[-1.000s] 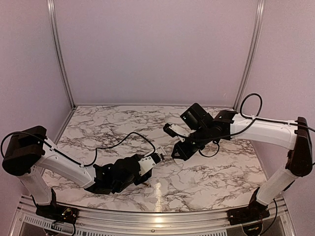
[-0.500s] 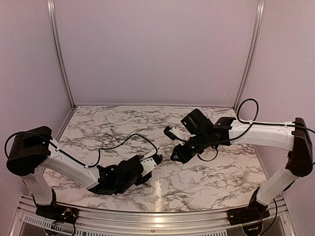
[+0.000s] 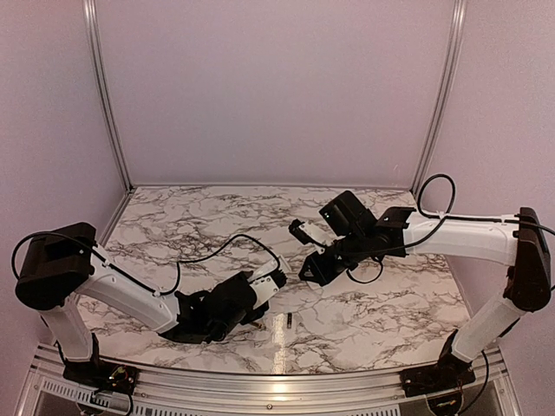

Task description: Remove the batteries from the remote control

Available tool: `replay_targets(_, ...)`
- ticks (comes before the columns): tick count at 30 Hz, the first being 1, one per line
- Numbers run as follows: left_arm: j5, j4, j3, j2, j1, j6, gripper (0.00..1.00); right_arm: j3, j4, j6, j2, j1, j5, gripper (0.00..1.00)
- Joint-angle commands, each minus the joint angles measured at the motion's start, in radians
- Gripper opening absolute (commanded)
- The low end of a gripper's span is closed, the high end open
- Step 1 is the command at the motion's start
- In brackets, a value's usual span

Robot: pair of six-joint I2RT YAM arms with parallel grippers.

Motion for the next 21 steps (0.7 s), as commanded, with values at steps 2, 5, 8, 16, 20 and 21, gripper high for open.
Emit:
replay_targets(2,-0.028,0.032,0.025,0.011,0.003,-0.003,0.0,-0.009,-0.001,0.018,-0.004,-0.004,0.025,0.0)
replay_targets(5,-0.016,0.028,0.025,0.006,0.012,-0.018,0.0,-0.009,-0.001,0.029,-0.036,-0.004,0.041,0.0)
replay_targets(8,-0.005,0.018,0.026,0.0,0.024,-0.038,0.0,-0.009,-0.004,0.043,-0.091,-0.004,0.072,0.0)
replay_targets(16,0.035,-0.016,0.018,-0.055,0.059,-0.115,0.0,-0.051,0.008,0.081,-0.23,-0.004,0.177,0.0)
replay_targets(20,0.036,-0.04,0.023,-0.077,0.08,-0.164,0.0,-0.085,0.015,0.132,-0.279,-0.004,0.329,0.0)
replay_targets(21,0.037,-0.046,0.023,-0.084,0.086,-0.179,0.0,-0.096,0.016,0.146,-0.288,-0.004,0.372,0.0)
